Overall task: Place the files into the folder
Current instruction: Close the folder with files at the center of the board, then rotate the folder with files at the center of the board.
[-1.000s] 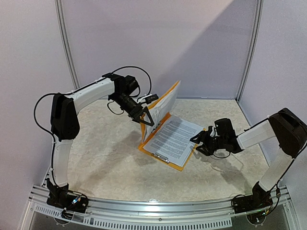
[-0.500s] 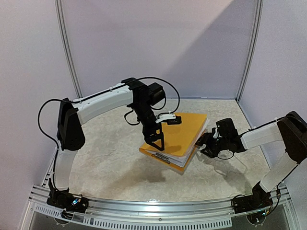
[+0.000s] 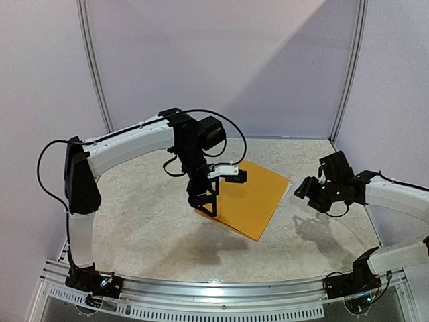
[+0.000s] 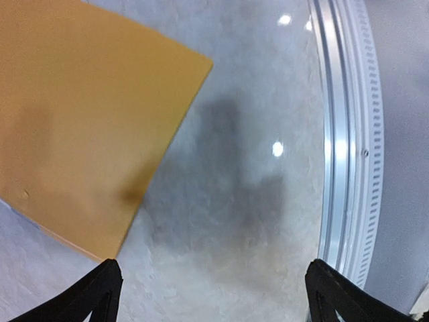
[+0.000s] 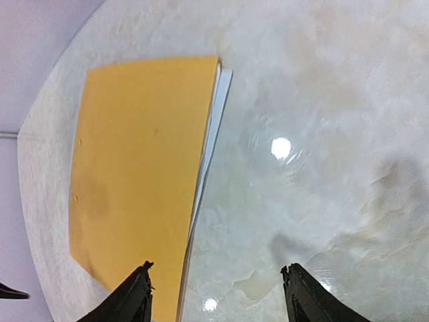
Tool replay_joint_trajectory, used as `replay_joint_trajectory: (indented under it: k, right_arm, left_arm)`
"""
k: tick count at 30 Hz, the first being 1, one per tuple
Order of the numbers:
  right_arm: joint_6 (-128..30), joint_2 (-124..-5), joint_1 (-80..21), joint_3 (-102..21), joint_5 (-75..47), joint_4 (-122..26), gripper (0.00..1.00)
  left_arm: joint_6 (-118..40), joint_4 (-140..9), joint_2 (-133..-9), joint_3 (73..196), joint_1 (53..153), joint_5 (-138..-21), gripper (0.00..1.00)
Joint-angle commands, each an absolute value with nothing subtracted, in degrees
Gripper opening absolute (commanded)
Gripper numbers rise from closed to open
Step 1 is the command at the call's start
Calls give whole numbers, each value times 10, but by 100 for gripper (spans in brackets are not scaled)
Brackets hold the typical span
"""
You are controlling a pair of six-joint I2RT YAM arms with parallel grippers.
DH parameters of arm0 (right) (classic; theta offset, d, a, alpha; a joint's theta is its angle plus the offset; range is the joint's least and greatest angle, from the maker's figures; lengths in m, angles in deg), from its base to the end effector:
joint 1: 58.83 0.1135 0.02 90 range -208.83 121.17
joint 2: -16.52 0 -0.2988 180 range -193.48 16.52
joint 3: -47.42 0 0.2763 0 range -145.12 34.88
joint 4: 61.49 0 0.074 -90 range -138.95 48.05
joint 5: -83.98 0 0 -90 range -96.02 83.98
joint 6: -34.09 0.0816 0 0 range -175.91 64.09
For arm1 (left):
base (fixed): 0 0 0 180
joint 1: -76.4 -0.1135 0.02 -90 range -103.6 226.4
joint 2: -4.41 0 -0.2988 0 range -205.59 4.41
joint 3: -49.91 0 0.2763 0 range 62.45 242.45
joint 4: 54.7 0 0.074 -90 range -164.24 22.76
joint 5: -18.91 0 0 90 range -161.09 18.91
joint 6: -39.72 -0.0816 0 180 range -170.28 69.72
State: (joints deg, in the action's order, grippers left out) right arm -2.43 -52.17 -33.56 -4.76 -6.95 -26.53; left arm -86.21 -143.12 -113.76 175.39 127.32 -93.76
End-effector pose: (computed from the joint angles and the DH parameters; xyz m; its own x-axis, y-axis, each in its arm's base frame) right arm 0.2465 0.1178 0.1916 -0.7714 0.5244 -0.3605 0.3091 0.8039 0.5082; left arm 0.2644 -0.3755 0.2646 -0.0620 0.9352 -0.3486 0.9759 -0.0165 -0.2177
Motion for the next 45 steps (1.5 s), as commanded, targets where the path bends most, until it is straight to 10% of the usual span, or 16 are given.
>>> replay_joint_trajectory:
  k: [1,21,36,45]
  right_arm:
    - [-173,-484,-383,-145,-5,-136,70]
    - [-414,-1148,-406,-707,-7,11,27]
    - [-409,-1048,-360,-394,-149,-88,14]
    - [-283,-861,-154,-221,-185,-148,14]
  left_arm:
    - [-894,-1475,-1112,1650,1269,-874,95]
    - [-868,-1267,-1162,1487,1254,-747,78]
    - [-829,-1187,-1236,1590,1158,-714,76]
    - [-847,-1156,-1332,1763,1148,-698,77]
